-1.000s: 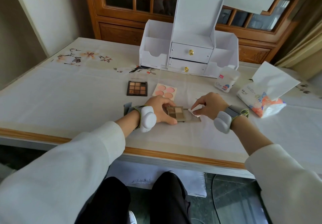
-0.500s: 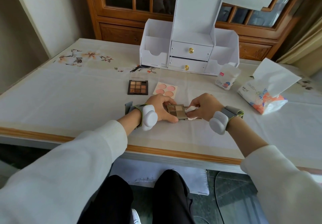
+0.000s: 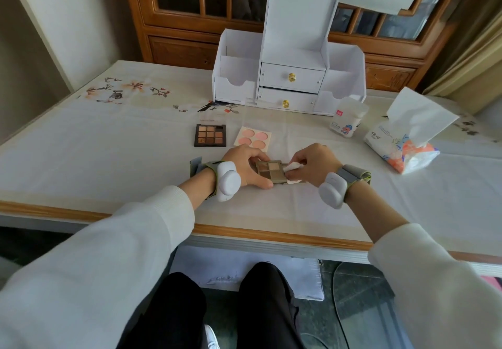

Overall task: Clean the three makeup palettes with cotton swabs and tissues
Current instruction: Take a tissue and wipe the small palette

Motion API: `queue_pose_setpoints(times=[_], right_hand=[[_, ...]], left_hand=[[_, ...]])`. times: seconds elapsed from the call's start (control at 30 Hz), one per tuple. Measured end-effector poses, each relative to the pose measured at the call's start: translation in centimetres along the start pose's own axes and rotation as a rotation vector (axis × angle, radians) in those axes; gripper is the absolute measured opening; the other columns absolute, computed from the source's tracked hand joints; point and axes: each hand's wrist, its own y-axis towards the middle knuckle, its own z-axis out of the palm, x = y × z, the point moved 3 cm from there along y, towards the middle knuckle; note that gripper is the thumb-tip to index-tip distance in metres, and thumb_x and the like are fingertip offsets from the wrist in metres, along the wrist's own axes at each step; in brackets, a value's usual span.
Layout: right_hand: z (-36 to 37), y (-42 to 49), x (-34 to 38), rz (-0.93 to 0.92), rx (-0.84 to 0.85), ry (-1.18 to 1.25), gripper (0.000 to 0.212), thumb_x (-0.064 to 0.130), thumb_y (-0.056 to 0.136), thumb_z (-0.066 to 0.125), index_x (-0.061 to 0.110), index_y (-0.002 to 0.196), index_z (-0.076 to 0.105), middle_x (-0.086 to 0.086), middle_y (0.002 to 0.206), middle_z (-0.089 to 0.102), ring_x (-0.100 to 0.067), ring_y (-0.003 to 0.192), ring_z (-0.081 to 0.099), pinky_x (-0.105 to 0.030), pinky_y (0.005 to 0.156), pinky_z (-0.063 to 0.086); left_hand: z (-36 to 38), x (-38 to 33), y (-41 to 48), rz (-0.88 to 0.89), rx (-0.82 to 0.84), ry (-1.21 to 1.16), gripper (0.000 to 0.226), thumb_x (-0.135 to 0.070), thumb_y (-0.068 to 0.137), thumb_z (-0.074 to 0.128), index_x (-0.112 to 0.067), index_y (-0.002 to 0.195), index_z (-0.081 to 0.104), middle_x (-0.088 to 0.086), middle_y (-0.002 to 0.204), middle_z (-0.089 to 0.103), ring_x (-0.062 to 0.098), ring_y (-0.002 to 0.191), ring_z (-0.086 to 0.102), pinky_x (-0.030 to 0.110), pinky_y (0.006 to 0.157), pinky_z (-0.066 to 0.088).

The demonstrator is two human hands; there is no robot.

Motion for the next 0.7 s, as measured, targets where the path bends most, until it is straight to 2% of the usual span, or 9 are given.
queue_pose_setpoints(times=[0.23, 0.33, 0.43, 0.53, 0.6, 0.7], right_hand=[[-0.8, -0.1, -1.1, -0.023, 0.039, -0.076, 0.012, 0.020, 0.075, 0.072, 0.014, 0.085, 0.072, -0.004, 0.079, 0.066, -0.015, 0.074, 0.056, -0.013, 0.054, 0.037], [-1.1, -0.3, -1.8, -0.001, 0.021, -0.084, 0.010, 0.020, 0.076, 0.072, 0.015, 0.084, 0.072, -0.007, 0.084, 0.069, -0.016, 0.075, 0.057, -0.021, 0.060, 0.039], [-0.9, 0.1, -1.5, 0.004, -0.010, -0.095, 0.012, 0.020, 0.077, 0.070, 0.013, 0.087, 0.073, -0.009, 0.086, 0.070, -0.018, 0.078, 0.058, -0.021, 0.067, 0.037], [-0.9, 0.6, -0.9, 0.007, -0.008, -0.117, 0.015, 0.020, 0.079, 0.068, 0.012, 0.090, 0.073, -0.009, 0.089, 0.071, -0.023, 0.087, 0.063, -0.021, 0.069, 0.038], [-0.6, 0.8, -0.3, 0.000, -0.005, -0.122, 0.016, 0.021, 0.079, 0.068, 0.012, 0.091, 0.073, -0.010, 0.088, 0.071, -0.024, 0.086, 0.063, -0.021, 0.064, 0.040], [0.0, 1.0, 0.6, -0.017, 0.010, -0.147, 0.018, 0.022, 0.079, 0.067, 0.015, 0.094, 0.073, -0.008, 0.088, 0.071, -0.020, 0.080, 0.060, -0.023, 0.070, 0.042]], left_hand=[[0.1, 0.3, 0.1, 0.010, 0.009, -0.013, 0.057, -0.033, 0.063, 0.086, -0.025, 0.114, 0.064, 0.001, 0.113, 0.060, 0.016, 0.099, 0.057, 0.024, 0.085, 0.044], [0.1, 0.4, 0.2, 0.017, 0.013, -0.011, 0.056, -0.034, 0.062, 0.086, -0.026, 0.113, 0.064, 0.001, 0.114, 0.060, 0.017, 0.101, 0.057, 0.024, 0.085, 0.044], [0.1, 0.5, 0.3, 0.018, 0.018, -0.018, 0.057, -0.033, 0.063, 0.086, -0.025, 0.114, 0.064, 0.001, 0.114, 0.059, 0.016, 0.100, 0.056, 0.023, 0.084, 0.043], [0.1, 0.5, 0.4, 0.024, 0.028, -0.011, 0.058, -0.034, 0.063, 0.086, -0.026, 0.115, 0.063, 0.001, 0.115, 0.058, 0.016, 0.101, 0.055, 0.023, 0.084, 0.043], [0.1, 0.4, 0.4, 0.024, 0.031, -0.009, 0.058, -0.034, 0.063, 0.086, -0.026, 0.115, 0.063, 0.000, 0.114, 0.058, 0.016, 0.100, 0.055, 0.023, 0.084, 0.043], [0.1, 0.4, 0.3, 0.021, 0.027, -0.004, 0.057, -0.033, 0.064, 0.086, -0.026, 0.116, 0.063, -0.002, 0.109, 0.055, 0.013, 0.095, 0.053, 0.021, 0.081, 0.039]])
